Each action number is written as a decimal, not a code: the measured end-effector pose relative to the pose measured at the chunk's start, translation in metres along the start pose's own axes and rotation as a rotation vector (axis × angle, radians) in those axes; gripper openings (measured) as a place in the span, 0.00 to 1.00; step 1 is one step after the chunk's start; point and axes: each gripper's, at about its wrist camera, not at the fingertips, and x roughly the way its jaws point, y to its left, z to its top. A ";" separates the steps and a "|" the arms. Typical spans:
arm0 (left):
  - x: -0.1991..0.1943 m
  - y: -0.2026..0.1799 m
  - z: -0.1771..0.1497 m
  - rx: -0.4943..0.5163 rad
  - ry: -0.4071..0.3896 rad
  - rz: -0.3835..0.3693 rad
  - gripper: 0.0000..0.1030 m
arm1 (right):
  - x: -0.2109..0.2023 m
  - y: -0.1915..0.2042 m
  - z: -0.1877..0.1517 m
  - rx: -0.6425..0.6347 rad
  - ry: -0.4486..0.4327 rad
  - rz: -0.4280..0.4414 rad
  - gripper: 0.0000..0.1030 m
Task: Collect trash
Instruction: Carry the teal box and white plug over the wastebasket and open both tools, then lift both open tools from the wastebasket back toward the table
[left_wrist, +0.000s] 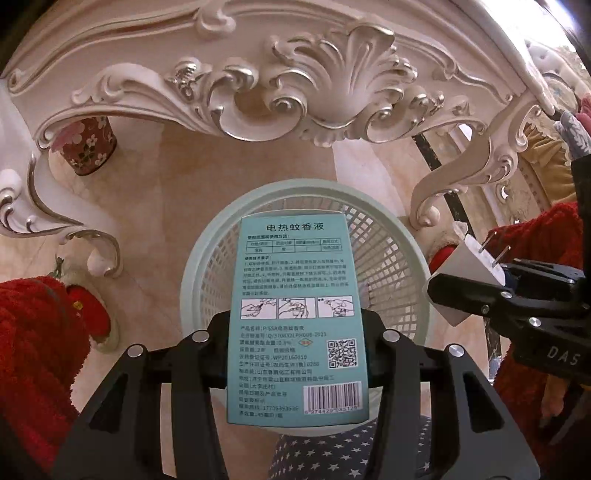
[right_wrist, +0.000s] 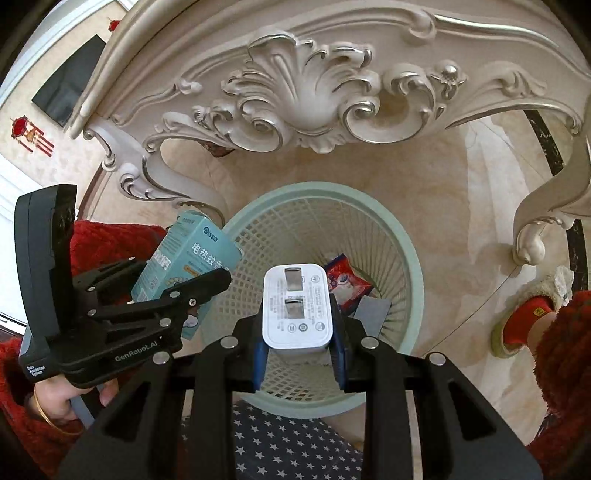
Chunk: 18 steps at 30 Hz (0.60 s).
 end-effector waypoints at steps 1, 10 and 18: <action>0.000 0.000 -0.001 0.001 0.002 0.002 0.46 | 0.001 0.001 -0.001 0.000 0.002 -0.002 0.26; 0.006 -0.001 -0.002 0.006 0.029 0.020 0.47 | 0.006 0.001 -0.001 0.004 0.008 -0.013 0.26; 0.011 -0.006 -0.002 0.039 0.036 0.083 0.89 | 0.006 -0.013 0.000 0.066 0.001 -0.036 0.41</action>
